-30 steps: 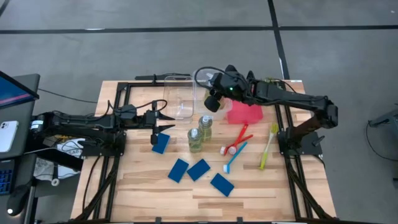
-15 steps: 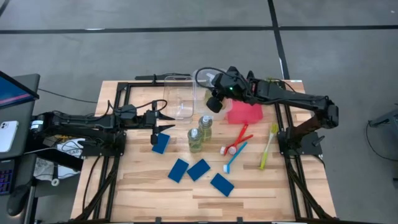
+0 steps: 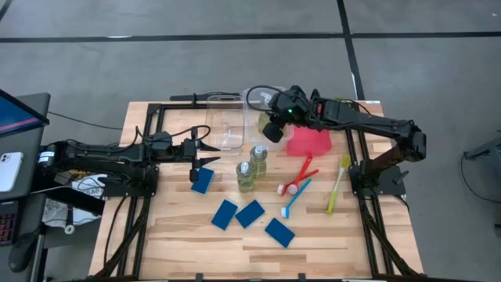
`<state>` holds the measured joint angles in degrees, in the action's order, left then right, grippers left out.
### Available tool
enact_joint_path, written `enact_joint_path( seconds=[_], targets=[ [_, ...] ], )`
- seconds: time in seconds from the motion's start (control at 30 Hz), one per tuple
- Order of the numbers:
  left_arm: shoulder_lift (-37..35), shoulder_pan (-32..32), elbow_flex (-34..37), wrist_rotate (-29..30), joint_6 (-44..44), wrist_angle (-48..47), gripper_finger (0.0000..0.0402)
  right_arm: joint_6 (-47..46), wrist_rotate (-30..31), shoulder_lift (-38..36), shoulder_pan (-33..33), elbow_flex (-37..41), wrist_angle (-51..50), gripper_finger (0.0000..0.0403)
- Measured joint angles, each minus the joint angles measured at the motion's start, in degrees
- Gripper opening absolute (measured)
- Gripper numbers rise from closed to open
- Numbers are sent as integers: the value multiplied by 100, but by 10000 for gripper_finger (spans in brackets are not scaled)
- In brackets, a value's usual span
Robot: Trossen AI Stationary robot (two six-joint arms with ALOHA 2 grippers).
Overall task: Pick & Place Kitchen Sink Supplies
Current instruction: Put the transparent soap dispenser into the right transparent bin
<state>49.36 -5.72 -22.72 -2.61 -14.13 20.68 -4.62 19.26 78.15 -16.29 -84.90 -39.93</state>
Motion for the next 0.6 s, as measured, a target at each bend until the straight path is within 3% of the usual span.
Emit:
enact_joint_path(
  seconds=[0.6],
  targets=[
    [-1,0,0,-1,0,-1,118,-302,-446,-11,-97,628,28,103]
  ],
)
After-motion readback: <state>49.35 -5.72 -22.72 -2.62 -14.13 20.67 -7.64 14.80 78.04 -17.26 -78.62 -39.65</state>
